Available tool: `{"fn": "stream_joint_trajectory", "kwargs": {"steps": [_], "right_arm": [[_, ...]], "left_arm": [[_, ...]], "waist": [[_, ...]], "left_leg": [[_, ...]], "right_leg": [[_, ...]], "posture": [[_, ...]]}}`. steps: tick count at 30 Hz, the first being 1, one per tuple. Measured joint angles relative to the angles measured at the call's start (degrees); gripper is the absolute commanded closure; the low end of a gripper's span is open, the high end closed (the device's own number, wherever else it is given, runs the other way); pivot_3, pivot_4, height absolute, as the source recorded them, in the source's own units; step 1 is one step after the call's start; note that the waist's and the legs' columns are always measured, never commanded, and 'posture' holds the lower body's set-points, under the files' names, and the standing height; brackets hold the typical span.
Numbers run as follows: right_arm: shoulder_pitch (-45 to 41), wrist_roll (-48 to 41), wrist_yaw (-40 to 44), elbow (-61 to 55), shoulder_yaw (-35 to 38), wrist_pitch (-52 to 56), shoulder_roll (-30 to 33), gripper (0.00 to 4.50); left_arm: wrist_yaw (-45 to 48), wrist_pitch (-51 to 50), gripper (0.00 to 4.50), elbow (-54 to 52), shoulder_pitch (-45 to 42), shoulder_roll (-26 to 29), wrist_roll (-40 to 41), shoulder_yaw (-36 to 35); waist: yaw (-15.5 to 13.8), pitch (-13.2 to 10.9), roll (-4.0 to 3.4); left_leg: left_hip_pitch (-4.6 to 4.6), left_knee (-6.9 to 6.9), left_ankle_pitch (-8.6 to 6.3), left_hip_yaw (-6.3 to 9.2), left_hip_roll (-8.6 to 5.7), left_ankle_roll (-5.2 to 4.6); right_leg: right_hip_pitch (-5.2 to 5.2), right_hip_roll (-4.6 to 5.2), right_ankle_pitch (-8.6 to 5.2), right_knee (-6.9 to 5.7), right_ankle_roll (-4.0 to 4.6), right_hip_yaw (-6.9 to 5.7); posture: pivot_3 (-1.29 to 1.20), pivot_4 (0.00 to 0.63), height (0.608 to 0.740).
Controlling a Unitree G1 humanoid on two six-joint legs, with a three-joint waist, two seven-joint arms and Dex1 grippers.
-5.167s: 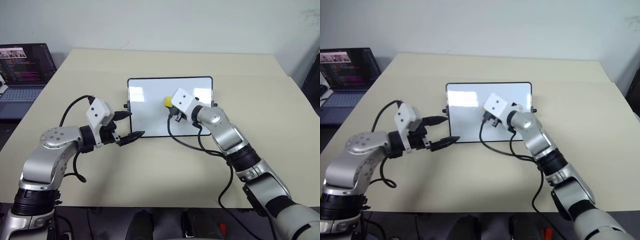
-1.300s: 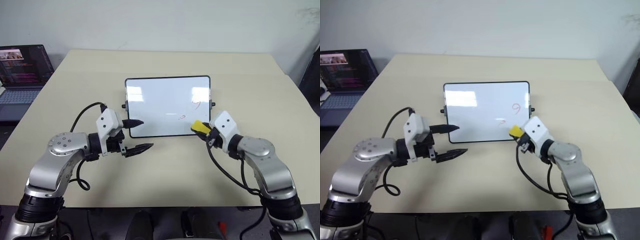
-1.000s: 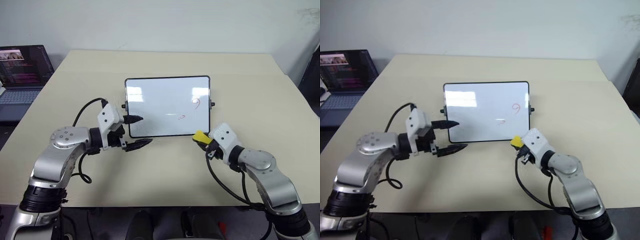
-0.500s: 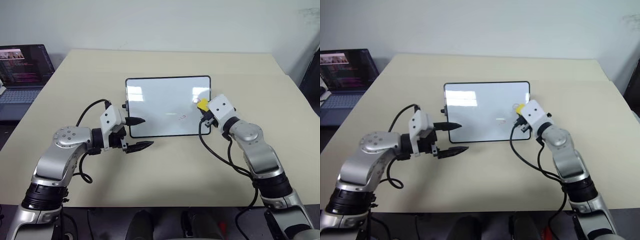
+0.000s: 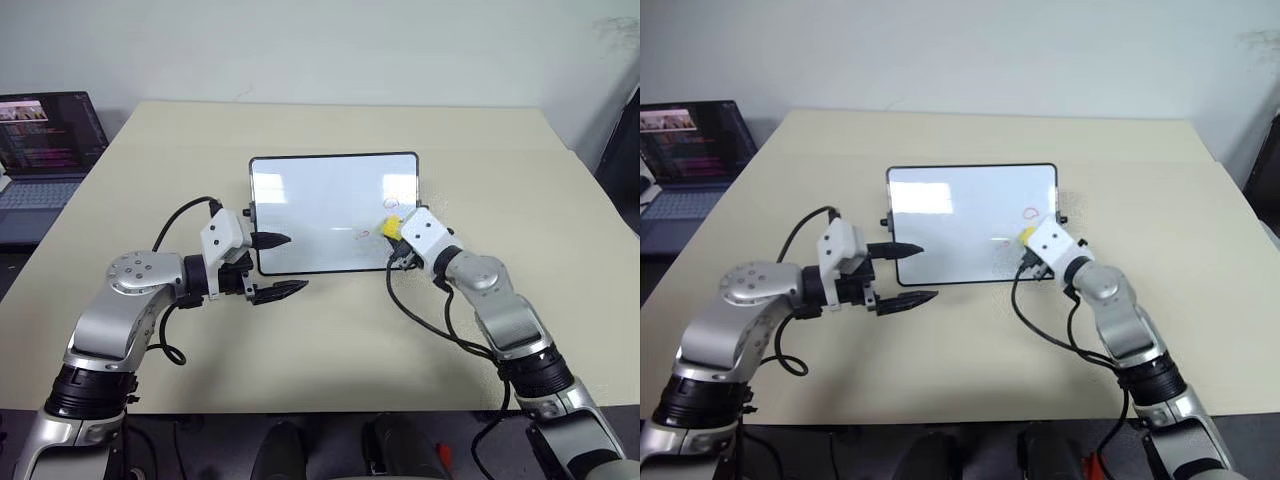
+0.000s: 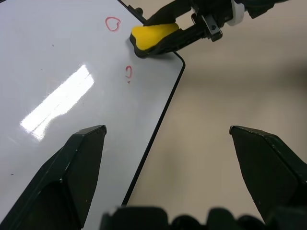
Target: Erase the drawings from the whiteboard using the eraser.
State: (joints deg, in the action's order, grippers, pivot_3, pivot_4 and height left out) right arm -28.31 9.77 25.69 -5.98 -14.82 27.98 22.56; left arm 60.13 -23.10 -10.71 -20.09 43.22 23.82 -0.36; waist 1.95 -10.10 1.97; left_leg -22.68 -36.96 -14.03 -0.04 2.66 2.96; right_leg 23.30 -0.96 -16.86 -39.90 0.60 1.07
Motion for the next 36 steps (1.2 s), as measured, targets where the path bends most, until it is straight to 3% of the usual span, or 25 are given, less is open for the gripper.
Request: {"fn": "stream_joint_trajectory", "kwargs": {"steps": [12, 20, 29, 36], "right_arm": [[-4.92, 2.50, -6.85, 5.86, 2.43, -4.37, -1.30, 3.20], [-4.21, 1.94, 1.96, 3.95, -1.97, -1.97, -1.29, 3.20], [-9.65, 4.85, -7.74, 10.27, 2.31, -6.32, -2.75, 3.20], [-7.14, 4.22, 0.70, 7.01, 0.21, -3.64, -0.72, 3.20]], "left_arm": [[-0.33, -0.25, 0.00, -0.45, 1.10, 0.00, 0.14, -0.05], [-0.80, -0.29, 0.00, -0.70, 1.58, 0.01, 0.35, -0.15], [-0.93, -0.53, 0.00, -1.58, 2.51, 0.02, 0.63, -0.36], [-1.01, -0.61, 0.00, -2.12, 2.51, 0.03, 0.74, -0.37]], "waist": [[-0.06, 0.00, 0.00], [-0.04, 0.00, 0.00], [-0.17, 0.00, -0.01], [-0.09, 0.03, 0.03]], "left_leg": [[-0.02, 0.01, 0.01, 0.00, 0.02, 0.00], [0.01, 0.00, 0.00, 0.02, 0.02, 0.00], [-0.04, 0.00, 0.01, 0.02, 0.03, 0.00], [0.01, 0.01, 0.00, 0.01, 0.04, 0.00]], "right_leg": [[0.01, 0.01, 0.05, 0.00, 0.08, 0.00], [0.01, -0.01, 0.04, -0.03, 0.07, -0.01], [0.01, 0.01, 0.07, -0.01, 0.12, -0.01], [-0.01, 0.01, 0.06, -0.01, 0.12, 0.00]], "posture": [[0.00, 0.150, 0.740], [0.00, 0.150, 0.740], [0.00, 0.150, 0.740], [0.00, 0.150, 0.740]]}}
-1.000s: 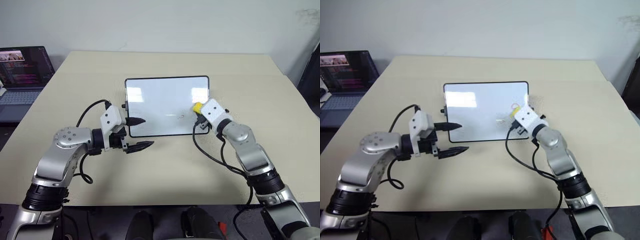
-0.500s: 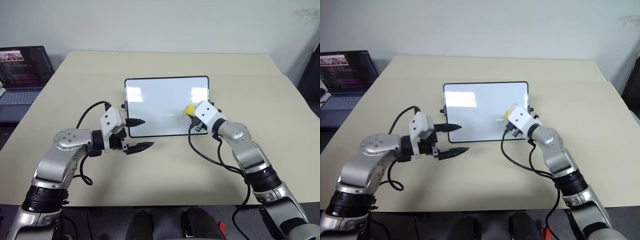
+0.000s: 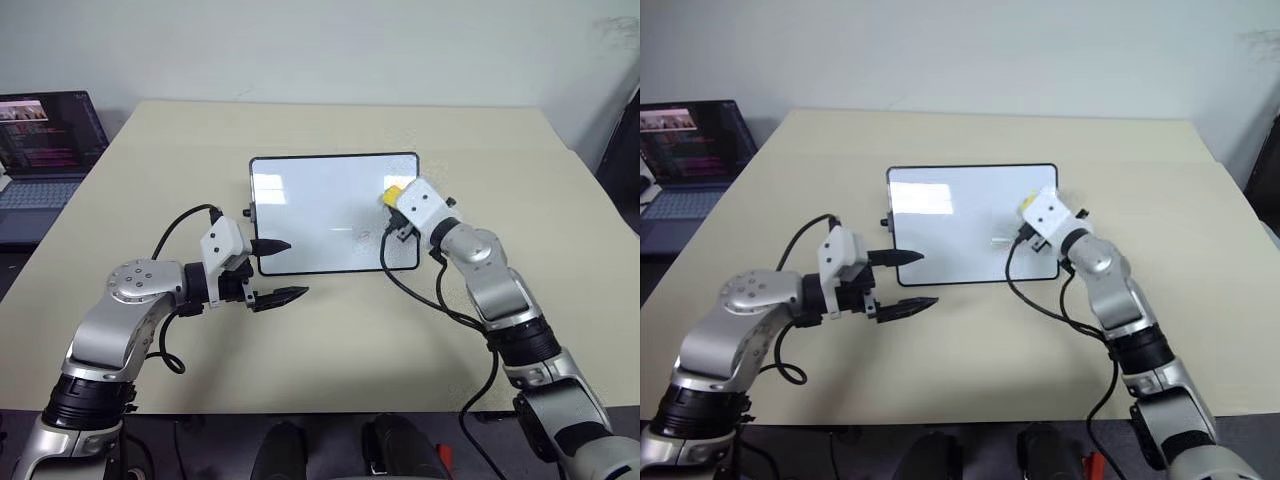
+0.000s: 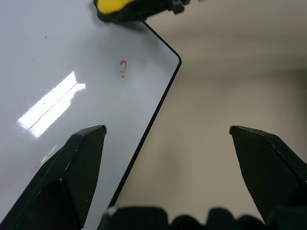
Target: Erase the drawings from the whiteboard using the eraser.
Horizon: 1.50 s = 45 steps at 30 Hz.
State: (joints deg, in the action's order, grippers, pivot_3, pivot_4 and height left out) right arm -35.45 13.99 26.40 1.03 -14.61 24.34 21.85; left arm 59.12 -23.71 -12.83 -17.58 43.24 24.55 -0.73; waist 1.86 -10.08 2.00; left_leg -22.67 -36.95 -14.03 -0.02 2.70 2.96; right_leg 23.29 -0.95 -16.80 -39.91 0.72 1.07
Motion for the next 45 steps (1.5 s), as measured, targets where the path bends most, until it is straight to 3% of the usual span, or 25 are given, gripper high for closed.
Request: {"fn": "stream_joint_trajectory", "kwargs": {"steps": [5, 13, 26, 37, 45], "right_arm": [[2.34, -0.11, 3.64, -1.78, -1.15, 1.62, 0.76, 3.20], [-2.26, 1.88, -6.67, 4.49, 2.82, -3.40, -0.12, 3.20], [1.50, 1.93, 6.04, -0.87, -2.47, 0.00, 3.71, 3.20], [-4.44, 3.04, -2.75, 5.44, -2.10, -4.91, -1.76, 3.20], [-5.71, 3.20, -2.31, 6.65, -2.11, -5.29, -0.17, 3.20]], "left_arm": [[-0.06, -0.09, 0.00, -0.12, 0.04, 0.00, 0.19, -0.07], [-0.07, -0.26, 0.00, -0.20, 0.10, 0.01, 0.21, -0.10], [0.12, -0.77, 0.00, -0.32, 0.10, 0.01, 0.22, -0.10], [0.05, -0.81, 0.00, -0.91, 1.41, 0.00, 0.24, -0.24], [-0.56, -0.87, 0.00, -1.89, 1.95, 0.00, 0.46, -0.56]], "waist": [[0.07, 0.02, 0.03], [-0.01, 0.01, 0.02], [0.20, 0.06, 0.09], [0.44, 0.04, 0.07], [0.00, 0.04, 0.07]], "left_leg": [[0.20, -0.02, 0.03, -0.04, -0.01, -0.03], [0.13, 0.00, 0.11, -0.07, -0.02, -0.10], [0.28, -0.02, 0.11, -0.10, -0.01, -0.12], [0.03, 0.02, 0.10, -0.08, 0.01, -0.11], [-0.05, 0.01, 0.08, -0.04, 0.01, -0.10]], "right_leg": [[-0.11, -0.01, -0.10, -0.06, -0.20, 0.02], [-0.07, -0.03, 0.01, -0.02, -0.14, 0.05], [-0.12, -0.05, 0.00, -0.06, -0.16, 0.08], [0.03, -0.03, 0.04, -0.01, -0.10, 0.08], [0.06, 0.02, 0.11, 0.04, 0.02, 0.03]], "posture": [[0.00, 0.150, 0.740], [0.00, 0.150, 0.740], [0.00, 0.150, 0.740], [0.00, 0.150, 0.740], [0.00, 0.150, 0.740]]}}
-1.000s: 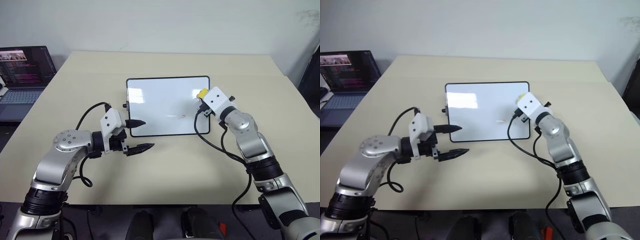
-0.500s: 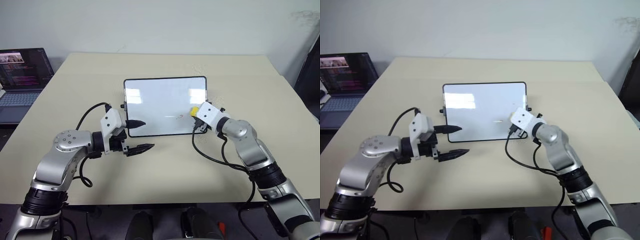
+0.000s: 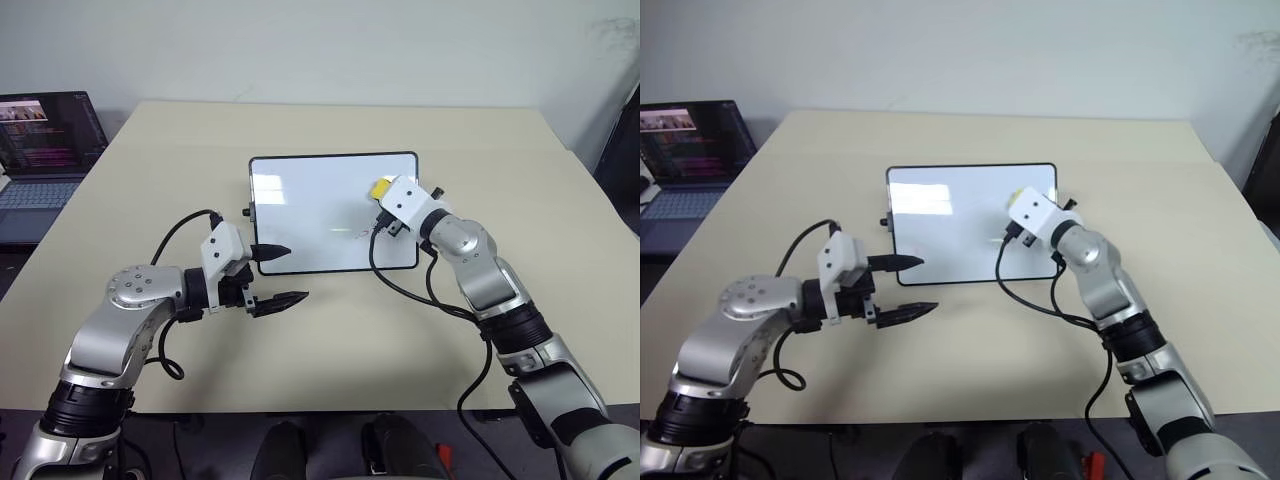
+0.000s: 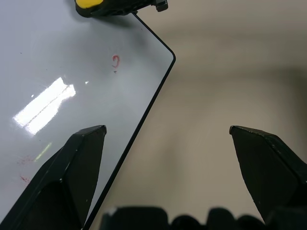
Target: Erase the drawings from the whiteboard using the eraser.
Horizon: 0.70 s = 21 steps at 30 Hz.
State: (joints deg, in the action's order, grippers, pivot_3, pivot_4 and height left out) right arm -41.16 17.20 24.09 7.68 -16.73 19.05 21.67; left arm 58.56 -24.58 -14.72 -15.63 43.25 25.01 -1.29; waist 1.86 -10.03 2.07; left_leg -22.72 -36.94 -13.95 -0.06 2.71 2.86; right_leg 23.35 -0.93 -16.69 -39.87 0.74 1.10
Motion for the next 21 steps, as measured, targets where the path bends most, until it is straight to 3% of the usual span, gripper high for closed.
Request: {"fn": "stream_joint_trajectory", "kwargs": {"steps": [8, 13, 21], "right_arm": [[4.23, -1.54, 4.69, -4.22, 2.17, 3.41, 2.68, 3.20], [7.12, -3.38, 8.55, -7.90, 1.17, 7.54, 1.24, 3.20], [2.24, -2.41, -0.56, -2.23, 4.01, 4.14, -1.32, 3.20]], "left_arm": [[-0.36, -0.03, 0.00, -0.31, 0.08, 0.00, 0.17, -0.33], [-0.27, -0.03, 0.00, -0.31, 0.02, -0.02, 0.38, -0.30], [0.21, -0.04, 0.00, -0.31, -0.04, -0.03, 0.66, -0.27]], "waist": [[-0.16, 0.02, 0.04], [0.20, 0.03, 0.04], [0.33, 0.01, 0.02]], "left_leg": [[0.17, -0.03, 0.00, 0.00, -0.01, 0.00], [0.26, -0.02, 0.01, -0.03, -0.01, 0.00], [0.20, -0.01, 0.01, -0.05, -0.02, 0.00]], "right_leg": [[-0.15, 0.00, -0.10, -0.03, -0.18, -0.01], [-0.16, -0.04, -0.12, -0.06, -0.21, 0.06], [-0.12, -0.05, -0.11, -0.04, -0.20, 0.06]], "posture": [[0.00, 0.150, 0.740], [0.00, 0.150, 0.740], [0.00, 0.150, 0.740]]}}
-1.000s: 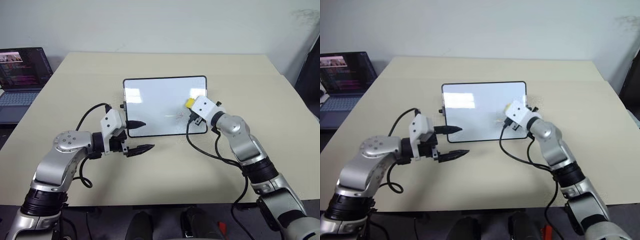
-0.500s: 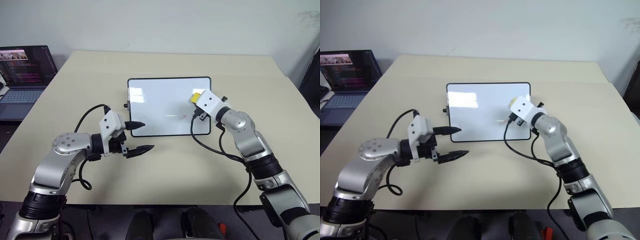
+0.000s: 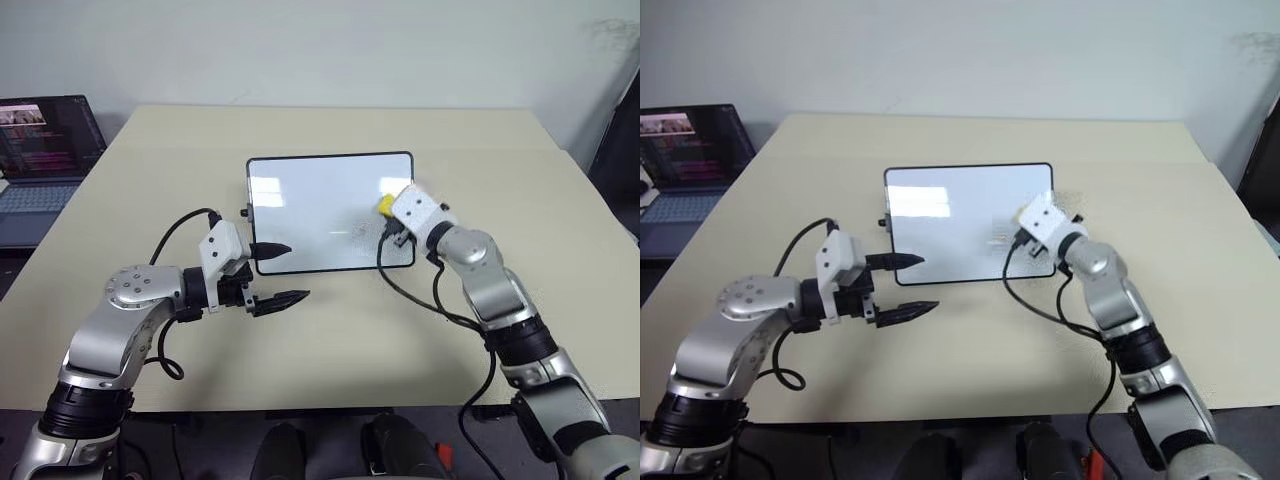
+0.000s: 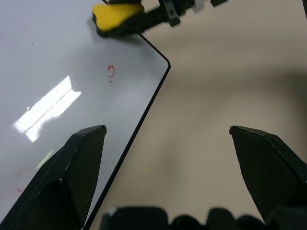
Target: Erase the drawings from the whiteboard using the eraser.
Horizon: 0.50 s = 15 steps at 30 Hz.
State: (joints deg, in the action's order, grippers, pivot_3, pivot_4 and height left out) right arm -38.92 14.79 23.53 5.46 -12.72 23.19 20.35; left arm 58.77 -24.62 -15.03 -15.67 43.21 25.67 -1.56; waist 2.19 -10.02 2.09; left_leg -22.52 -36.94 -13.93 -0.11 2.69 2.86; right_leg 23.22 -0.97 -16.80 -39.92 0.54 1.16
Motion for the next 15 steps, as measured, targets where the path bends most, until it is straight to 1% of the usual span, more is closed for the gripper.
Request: {"fn": "stream_joint_trajectory", "kwargs": {"steps": [5, 7, 10, 15], "right_arm": [[-0.53, 0.09, -0.29, 1.15, 0.07, -1.61, 0.03, 3.20], [-0.27, 0.21, 1.15, 0.63, -0.67, -1.32, 0.87, 3.20], [2.76, -0.06, 4.54, -2.71, -2.11, -0.63, 2.14, 3.20], [5.78, -0.54, 6.44, -6.09, -3.37, 1.62, 0.37, 3.20]], "left_arm": [[0.43, 0.00, 0.00, 0.00, -0.08, -0.01, 0.00, 0.01], [0.49, 0.02, 0.00, 0.00, -0.13, -0.04, 0.00, 0.01], [0.60, 0.05, 0.00, 0.04, -0.06, -0.01, -0.03, 0.00], [0.04, 0.13, 0.00, 1.78, -0.27, 0.19, -1.02, 0.00]], "waist": [[-0.13, 0.00, 0.00], [-0.15, 0.00, 0.00], [-0.28, 0.01, 0.01], [-0.06, 0.00, 0.00]], "left_leg": [[-0.05, 0.02, -0.02, -0.01, 0.01, 0.00], [-0.03, 0.02, -0.02, 0.00, 0.01, 0.00], [-0.03, 0.02, -0.02, 0.02, 0.01, 0.00], [-0.02, 0.02, -0.01, 0.03, 0.01, 0.00]], "right_leg": [[0.03, 0.01, 0.03, 0.04, 0.05, 0.02], [0.03, 0.01, 0.02, 0.03, 0.04, 0.00], [0.02, 0.01, 0.00, 0.03, 0.02, -0.03], [0.03, 0.00, -0.01, 0.01, 0.00, -0.04]], "posture": [[0.00, 0.150, 0.740], [0.00, 0.150, 0.740], [0.00, 0.150, 0.740], [0.00, 0.150, 0.740]]}}
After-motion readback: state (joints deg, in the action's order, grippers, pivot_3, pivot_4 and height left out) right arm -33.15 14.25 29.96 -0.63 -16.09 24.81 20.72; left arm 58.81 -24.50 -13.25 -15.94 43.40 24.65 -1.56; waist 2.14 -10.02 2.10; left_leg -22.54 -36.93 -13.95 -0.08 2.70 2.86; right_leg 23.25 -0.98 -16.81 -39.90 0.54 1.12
